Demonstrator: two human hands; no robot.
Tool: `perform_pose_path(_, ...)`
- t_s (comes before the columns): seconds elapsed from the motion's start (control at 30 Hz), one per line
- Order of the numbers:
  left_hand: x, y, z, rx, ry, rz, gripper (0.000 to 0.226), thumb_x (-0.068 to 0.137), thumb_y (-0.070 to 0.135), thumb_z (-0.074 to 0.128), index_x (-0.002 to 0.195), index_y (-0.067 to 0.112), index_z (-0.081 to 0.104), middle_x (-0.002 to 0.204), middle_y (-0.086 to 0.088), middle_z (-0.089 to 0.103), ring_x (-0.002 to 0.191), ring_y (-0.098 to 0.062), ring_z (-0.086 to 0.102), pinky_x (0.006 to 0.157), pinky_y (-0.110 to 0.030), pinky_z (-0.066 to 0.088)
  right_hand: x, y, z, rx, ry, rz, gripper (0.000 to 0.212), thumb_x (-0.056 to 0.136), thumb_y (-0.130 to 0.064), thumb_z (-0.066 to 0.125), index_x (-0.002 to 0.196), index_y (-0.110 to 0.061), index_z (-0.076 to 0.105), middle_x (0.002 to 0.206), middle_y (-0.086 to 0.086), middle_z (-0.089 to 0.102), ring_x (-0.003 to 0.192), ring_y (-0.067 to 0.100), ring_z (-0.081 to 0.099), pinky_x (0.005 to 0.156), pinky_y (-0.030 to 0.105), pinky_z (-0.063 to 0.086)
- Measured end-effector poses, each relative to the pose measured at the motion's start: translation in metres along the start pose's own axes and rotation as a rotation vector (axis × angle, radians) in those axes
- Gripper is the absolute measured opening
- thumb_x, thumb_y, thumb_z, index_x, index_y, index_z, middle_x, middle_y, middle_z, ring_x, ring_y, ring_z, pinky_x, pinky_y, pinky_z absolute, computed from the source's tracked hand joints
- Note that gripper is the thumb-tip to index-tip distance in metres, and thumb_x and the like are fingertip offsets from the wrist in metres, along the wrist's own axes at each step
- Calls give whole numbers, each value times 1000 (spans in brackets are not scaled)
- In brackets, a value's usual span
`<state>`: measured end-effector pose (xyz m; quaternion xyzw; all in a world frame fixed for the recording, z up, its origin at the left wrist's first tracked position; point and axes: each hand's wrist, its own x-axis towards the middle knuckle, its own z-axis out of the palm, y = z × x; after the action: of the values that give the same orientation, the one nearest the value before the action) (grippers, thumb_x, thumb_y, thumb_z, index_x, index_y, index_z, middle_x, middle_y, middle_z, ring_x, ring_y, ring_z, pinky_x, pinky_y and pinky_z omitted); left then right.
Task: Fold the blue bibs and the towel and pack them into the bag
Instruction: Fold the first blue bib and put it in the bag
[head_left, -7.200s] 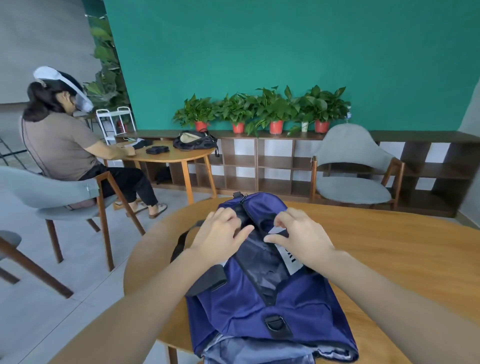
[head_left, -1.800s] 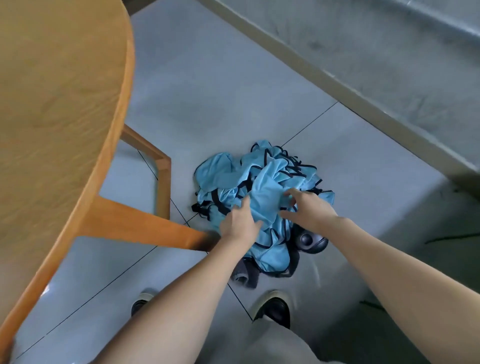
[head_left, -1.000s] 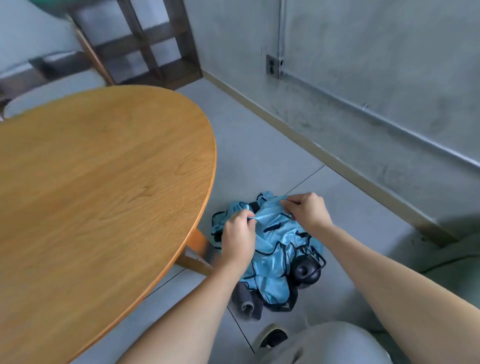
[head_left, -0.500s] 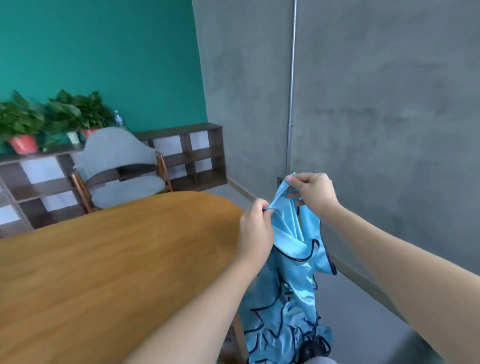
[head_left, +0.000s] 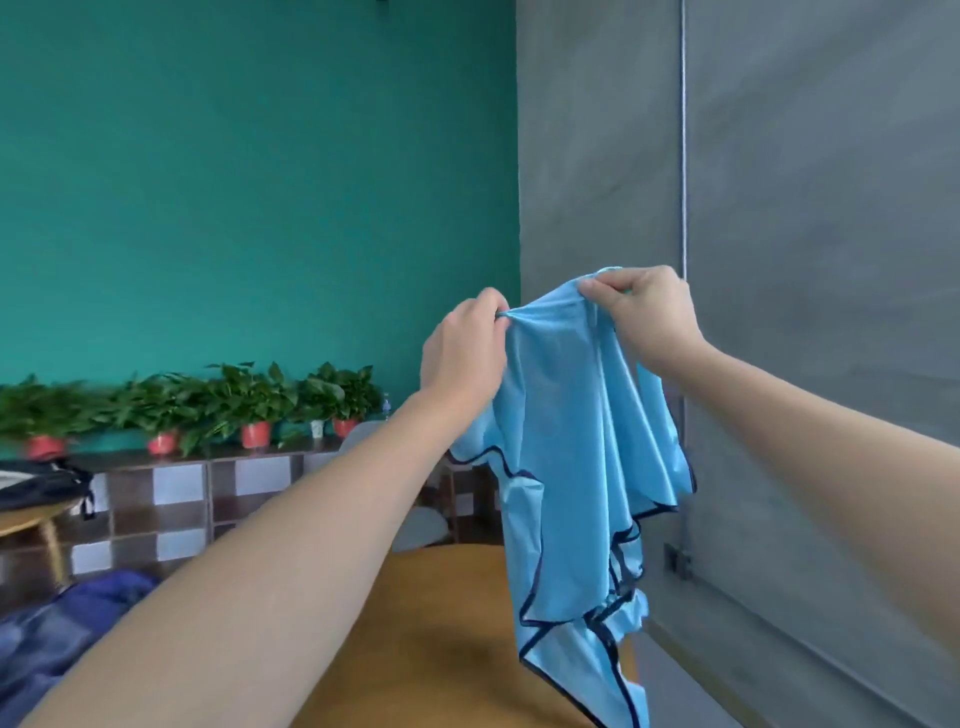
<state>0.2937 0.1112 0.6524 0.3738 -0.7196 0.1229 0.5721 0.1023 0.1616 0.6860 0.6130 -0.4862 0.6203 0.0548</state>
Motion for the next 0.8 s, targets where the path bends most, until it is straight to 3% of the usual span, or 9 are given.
perform_pose_path(0.17,23,-33,-66,110,1,-14,12,103,23,46,102,17,57,104,3,63,91,-24,56,70,-38,45,10,-46,43,23,-65,-57,31,95,-34,64,92,-5,73,69,4,43,56,15,29,53,25,30)
perform_pose_path(0.23,22,-53,-77,161,-24,-23,13,103,25,46,100,17,56,102,4,62,90,-24,56,70,-37,43,8,-51,64,30,-88,-67,33,95,-31,63,89,1,70,65,1,39,51,11,25,47,24,25)
perform_pose_path(0.37,7,-108,-71,315,-51,-102,18,105,34,47,101,21,58,99,5,63,87,-24,55,70,-34,36,-3,-30,119,35,-170,-29,25,97,-27,63,82,-12,75,45,-17,40,46,11,24,42,20,23)
perform_pose_path(0.5,-25,-179,-35,392,-160,-175,18,105,36,49,102,23,61,100,4,67,93,-26,61,71,-35,41,-19,28,195,46,-268,37,26,96,-28,64,81,-10,76,47,-12,36,43,13,23,41,21,23)
perform_pose_path(0.6,-62,-238,3,409,-298,-258,17,104,35,51,102,24,63,98,0,69,94,-27,62,69,-35,42,-44,82,256,-23,-376,80,32,97,-29,64,98,2,72,71,-8,53,55,8,32,51,20,29)
perform_pose_path(0.7,-117,-291,39,409,-480,-359,19,104,31,49,113,28,66,109,-7,71,104,-33,65,77,-38,48,-87,136,309,-137,-648,188,43,96,-40,65,132,-16,63,121,-4,61,99,12,55,80,21,37)
perform_pose_path(0.8,-180,-321,64,361,-613,-435,29,104,27,49,130,34,61,124,-6,69,114,-33,64,90,-40,53,-143,182,342,-161,-822,270,58,93,-50,65,142,-22,55,140,1,58,119,22,58,84,25,41)
